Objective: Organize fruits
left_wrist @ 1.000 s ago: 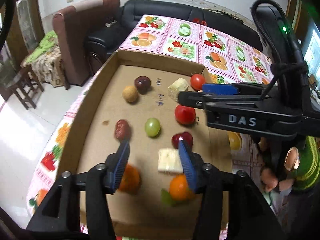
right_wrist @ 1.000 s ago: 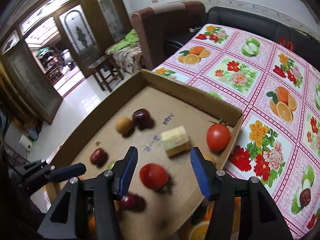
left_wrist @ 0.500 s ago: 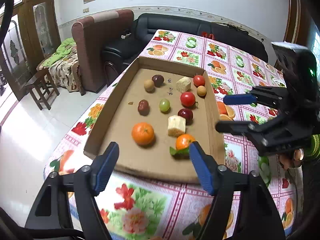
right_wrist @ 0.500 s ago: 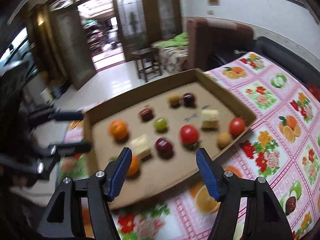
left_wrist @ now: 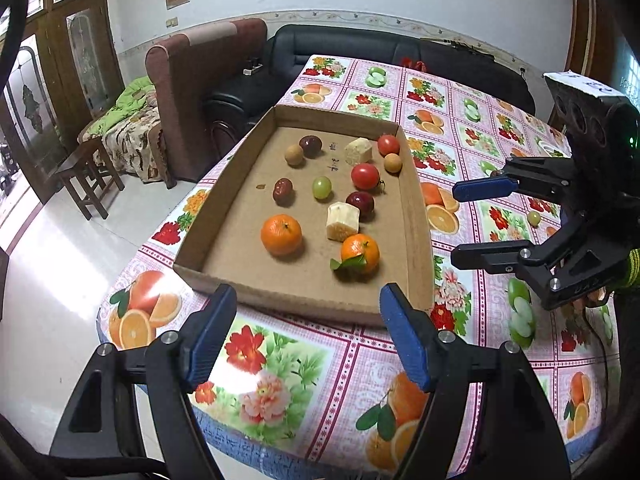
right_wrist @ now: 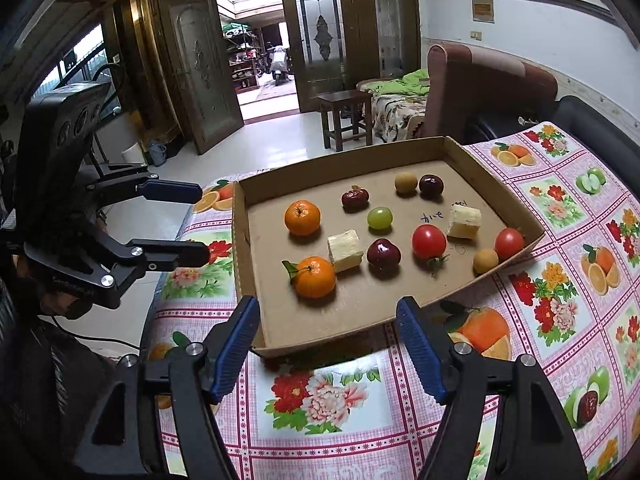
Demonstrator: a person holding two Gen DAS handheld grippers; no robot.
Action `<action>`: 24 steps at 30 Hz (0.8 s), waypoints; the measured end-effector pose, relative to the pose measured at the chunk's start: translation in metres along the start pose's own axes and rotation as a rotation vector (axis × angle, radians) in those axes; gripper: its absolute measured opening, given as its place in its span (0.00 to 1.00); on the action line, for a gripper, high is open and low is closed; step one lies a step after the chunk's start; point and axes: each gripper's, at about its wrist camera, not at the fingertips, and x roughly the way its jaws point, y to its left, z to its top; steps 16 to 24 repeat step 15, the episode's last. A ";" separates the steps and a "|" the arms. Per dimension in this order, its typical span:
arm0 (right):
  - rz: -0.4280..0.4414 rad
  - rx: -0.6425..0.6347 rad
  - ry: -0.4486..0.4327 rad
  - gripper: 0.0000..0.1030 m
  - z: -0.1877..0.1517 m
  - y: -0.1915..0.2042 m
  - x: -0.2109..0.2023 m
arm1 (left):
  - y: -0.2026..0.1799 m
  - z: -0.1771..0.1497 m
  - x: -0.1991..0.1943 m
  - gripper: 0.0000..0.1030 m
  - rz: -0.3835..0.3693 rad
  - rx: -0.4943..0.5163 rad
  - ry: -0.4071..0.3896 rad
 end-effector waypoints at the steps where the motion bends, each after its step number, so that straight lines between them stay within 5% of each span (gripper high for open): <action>1: -0.006 -0.007 0.003 0.70 -0.001 0.001 0.000 | 0.000 -0.001 0.000 0.72 -0.002 -0.001 0.002; 24: -0.013 -0.082 0.036 0.70 0.000 0.024 0.010 | 0.007 -0.005 -0.010 0.72 0.031 -0.021 -0.031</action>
